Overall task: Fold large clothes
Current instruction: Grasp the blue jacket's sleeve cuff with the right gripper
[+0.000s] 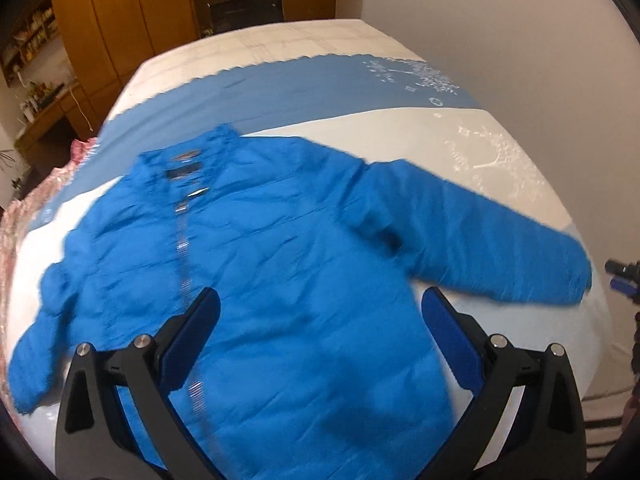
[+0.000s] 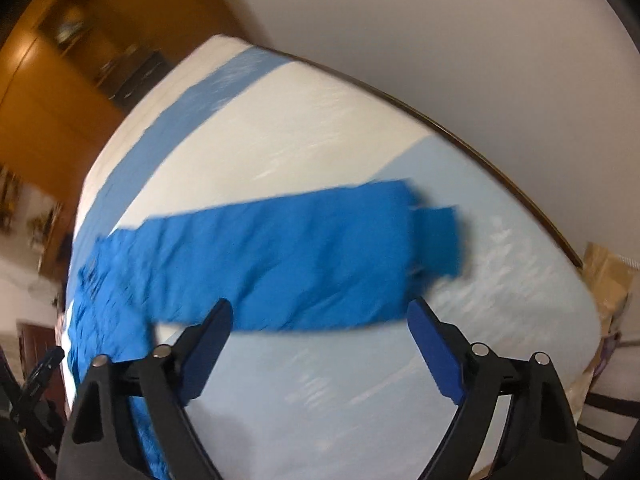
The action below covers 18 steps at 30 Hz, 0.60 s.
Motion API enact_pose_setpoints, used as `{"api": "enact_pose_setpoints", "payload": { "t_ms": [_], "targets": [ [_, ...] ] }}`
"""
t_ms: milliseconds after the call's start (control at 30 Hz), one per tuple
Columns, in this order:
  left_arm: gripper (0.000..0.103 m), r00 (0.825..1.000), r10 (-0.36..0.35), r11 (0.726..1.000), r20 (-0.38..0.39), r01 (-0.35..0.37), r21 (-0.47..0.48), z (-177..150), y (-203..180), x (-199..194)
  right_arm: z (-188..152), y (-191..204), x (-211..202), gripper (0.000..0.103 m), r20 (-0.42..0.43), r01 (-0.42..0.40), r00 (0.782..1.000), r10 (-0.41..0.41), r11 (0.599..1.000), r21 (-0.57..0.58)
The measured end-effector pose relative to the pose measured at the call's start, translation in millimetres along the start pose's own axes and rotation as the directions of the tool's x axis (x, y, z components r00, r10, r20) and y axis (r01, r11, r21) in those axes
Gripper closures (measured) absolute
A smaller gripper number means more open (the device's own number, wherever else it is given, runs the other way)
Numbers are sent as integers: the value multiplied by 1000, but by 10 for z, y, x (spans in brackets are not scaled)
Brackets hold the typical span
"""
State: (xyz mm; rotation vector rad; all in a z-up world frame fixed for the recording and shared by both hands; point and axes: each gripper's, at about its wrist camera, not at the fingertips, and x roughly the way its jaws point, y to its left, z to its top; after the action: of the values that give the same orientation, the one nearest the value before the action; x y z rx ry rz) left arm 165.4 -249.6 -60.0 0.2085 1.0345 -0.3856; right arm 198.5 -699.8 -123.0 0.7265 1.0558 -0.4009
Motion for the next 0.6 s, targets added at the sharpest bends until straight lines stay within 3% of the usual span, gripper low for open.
{"api": "enact_pose_setpoints", "payload": {
  "t_ms": [67,133,367,433,500,600],
  "targets": [
    [3,999,-32,999,-15,32,-7,109,-159,176,126,-210,124,16,-27,9,1000,-9,1000,29],
    [3,999,-44,999,-30,44,-1,189,-330,358,213,-389,252,19,-56,-39,998,42,998,57],
    [4,995,-29,999,-92,28,-17,286,-502,831,336,-809,766,36,-145,-132,977,154,980,147],
    [4,994,-26,999,-102,24,-22,286,-492,929,321,-814,770,46,-129,-160,975,180,976,148],
    [4,993,-17,1000,-115,14,-27,294,-471,1012,331,-827,794,72,-129,-224,961,246,961,163],
    [4,991,-26,999,-131,20,-45,300,-417,1081,348,-739,725,81,-116,-243,959,260,959,143]
  ]
}}
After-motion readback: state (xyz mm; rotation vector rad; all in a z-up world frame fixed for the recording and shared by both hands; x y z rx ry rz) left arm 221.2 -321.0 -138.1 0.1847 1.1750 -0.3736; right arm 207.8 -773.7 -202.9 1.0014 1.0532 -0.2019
